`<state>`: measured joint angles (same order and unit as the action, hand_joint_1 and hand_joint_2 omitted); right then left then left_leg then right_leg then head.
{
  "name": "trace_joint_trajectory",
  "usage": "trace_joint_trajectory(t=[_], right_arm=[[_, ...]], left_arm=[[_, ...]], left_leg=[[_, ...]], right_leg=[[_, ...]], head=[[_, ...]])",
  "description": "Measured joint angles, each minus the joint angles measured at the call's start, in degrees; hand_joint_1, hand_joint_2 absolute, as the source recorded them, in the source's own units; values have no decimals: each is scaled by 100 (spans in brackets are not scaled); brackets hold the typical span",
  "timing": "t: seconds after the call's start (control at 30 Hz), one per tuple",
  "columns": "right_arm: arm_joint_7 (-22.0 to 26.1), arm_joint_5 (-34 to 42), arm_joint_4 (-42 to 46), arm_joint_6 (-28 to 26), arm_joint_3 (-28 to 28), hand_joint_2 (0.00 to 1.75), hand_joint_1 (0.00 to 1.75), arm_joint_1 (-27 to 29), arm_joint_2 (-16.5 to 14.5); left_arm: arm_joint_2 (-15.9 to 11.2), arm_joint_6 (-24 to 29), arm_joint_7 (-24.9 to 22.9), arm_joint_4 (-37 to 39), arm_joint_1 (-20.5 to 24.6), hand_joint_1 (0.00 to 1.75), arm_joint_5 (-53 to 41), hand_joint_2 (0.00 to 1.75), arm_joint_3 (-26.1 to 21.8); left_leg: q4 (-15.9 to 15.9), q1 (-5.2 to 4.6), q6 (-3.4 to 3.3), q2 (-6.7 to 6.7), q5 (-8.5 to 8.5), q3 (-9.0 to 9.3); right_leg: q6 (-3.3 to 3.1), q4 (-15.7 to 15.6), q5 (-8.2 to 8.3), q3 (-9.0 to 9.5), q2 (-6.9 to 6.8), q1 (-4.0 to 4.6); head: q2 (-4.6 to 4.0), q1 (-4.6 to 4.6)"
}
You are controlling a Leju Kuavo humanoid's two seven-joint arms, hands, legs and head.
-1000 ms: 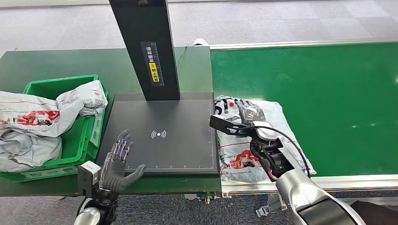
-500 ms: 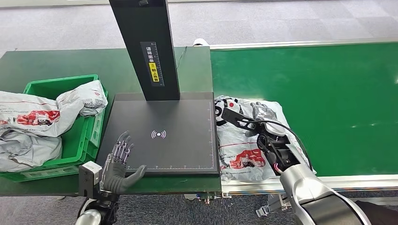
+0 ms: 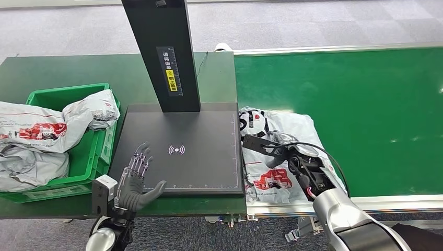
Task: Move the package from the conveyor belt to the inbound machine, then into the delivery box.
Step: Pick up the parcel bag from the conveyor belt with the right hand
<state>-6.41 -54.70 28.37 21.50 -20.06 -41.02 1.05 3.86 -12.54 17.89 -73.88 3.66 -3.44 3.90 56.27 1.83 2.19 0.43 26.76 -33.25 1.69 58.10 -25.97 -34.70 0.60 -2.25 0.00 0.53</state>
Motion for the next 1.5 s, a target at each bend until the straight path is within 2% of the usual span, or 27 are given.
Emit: trace_joint_trajectory(t=[0.17, 0.3, 0.33, 0.43, 0.47, 1.0, 1.13, 1.3, 1.5], right_arm=[[404, 184, -153, 713, -39, 175, 0, -66, -96], [464, 261, -316, 952, -148, 175, 2, -175, -228], [473, 280, -343, 980, -179, 175, 37, -193, -246], [484, 355, -404, 1021, -265, 175, 166, -228, -275], [484, 372, -418, 1020, -286, 175, 175, -234, -279], [400, 635, -444, 872, -458, 175, 175, -309, -256], [483, 765, -435, 339, -475, 175, 175, -297, -254], [1006, 1065, -269, -415, -497, 175, 175, -292, -245], [1676, 1630, 319, -1234, -420, 175, 175, -249, -252]], left_arm=[[0, 1, 66, 202, 219, 0, 10, 175, 52], [2, 27, 69, 385, 408, 0, 43, 175, 104], [3, 34, 69, 414, 435, 0, 60, 175, 109], [2, 55, 69, 479, 476, 0, 97, 175, 119], [1, 61, 69, 493, 481, 0, 101, 175, 125], [-56, 115, 82, 529, 447, 0, 172, 175, 165], [-79, 125, 89, 472, 348, 0, 202, 175, 162], [-126, 112, 158, 240, 60, 0, 239, 175, 144], [-161, 101, 236, 11, -160, 0, 276, 175, 80]], left_leg=[[0, 1, 0, 1, 0, 0], [0, 2, 0, 5, -1, 3], [0, 2, 0, 6, -1, 3], [0, 1, 0, 6, 0, 3], [0, 1, 0, 6, 0, 3], [0, 1, 0, 4, 0, 2], [0, 1, 0, 5, 1, -2], [0, 1, 0, 7, 1, -7], [-1, 1, 1, 17, 1, -9]], right_leg=[[0, 0, 0, 1, 0, 0], [-1, 1, 1, 1, 1, 2], [-1, 1, 1, 1, 1, 2], [-1, 1, 0, 1, 2, 2], [-1, 0, 0, 1, 2, 1], [0, 0, 0, 2, 2, 1], [0, 1, 0, 0, 1, 1], [-1, 1, 0, -7, 2, 1], [-1, 1, 1, -13, 7, 2]], head=[[0, -1], [0, -1], [0, -1], [0, 0], [0, 1], [0, -1], [0, -1], [0, -1], [0, -1]])
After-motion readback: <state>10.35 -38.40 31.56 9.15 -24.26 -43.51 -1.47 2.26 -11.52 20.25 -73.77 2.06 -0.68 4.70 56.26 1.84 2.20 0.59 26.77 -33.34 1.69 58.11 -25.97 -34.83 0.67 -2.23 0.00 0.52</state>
